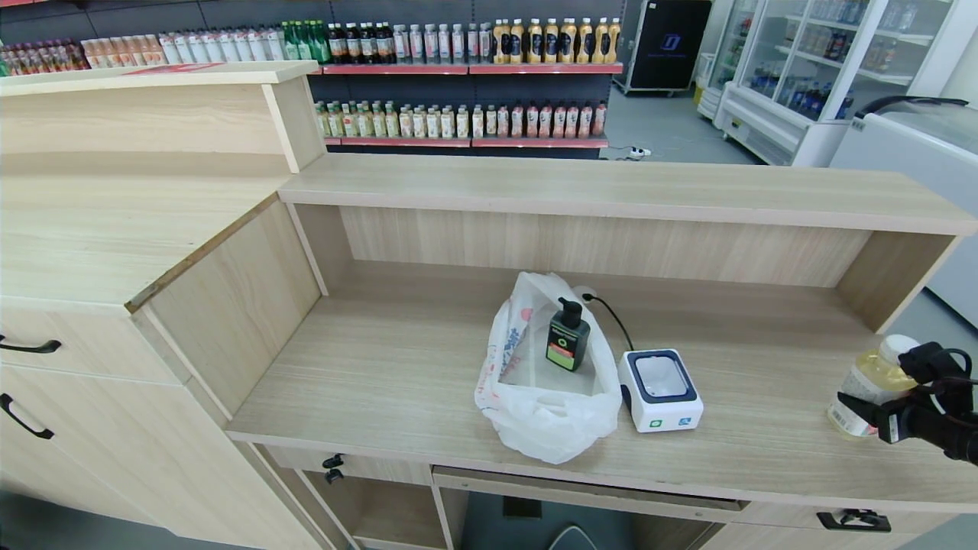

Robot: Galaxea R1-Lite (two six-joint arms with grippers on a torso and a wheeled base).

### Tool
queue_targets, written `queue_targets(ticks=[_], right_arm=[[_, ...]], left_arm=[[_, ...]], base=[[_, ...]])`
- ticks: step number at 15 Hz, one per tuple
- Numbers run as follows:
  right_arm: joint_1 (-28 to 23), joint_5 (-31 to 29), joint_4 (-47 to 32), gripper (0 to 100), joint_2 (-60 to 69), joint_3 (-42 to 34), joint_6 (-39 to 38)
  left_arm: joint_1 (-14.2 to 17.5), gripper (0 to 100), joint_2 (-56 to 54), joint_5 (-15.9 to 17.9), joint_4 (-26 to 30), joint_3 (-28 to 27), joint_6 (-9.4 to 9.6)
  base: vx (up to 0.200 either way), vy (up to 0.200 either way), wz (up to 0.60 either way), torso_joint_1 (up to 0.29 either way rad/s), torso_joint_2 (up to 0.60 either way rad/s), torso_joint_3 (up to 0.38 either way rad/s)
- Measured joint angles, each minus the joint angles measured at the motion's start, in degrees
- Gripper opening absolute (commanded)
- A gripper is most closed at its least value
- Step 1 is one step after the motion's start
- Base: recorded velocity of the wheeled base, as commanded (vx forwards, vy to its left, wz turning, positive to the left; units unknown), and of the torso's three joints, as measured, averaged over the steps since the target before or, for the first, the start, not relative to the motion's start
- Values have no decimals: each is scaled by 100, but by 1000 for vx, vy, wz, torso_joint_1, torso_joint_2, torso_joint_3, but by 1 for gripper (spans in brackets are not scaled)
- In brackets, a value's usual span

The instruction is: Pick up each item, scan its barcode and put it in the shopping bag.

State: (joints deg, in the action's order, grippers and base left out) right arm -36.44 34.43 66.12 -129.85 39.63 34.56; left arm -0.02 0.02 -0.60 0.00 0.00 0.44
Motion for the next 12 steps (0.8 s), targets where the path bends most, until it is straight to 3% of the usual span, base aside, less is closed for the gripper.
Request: queue_targets(ticks=[9,12], right_arm=[[44,-5,315,0,-22,-55,-84],[193,9,-20,0,378,-22,-1181]], left_arm=[[2,0,0,2,0,0,0],[2,0,0,0,0,0,0]], base=[[0,0,0,0,0,0],[0,0,0,0,0,0]])
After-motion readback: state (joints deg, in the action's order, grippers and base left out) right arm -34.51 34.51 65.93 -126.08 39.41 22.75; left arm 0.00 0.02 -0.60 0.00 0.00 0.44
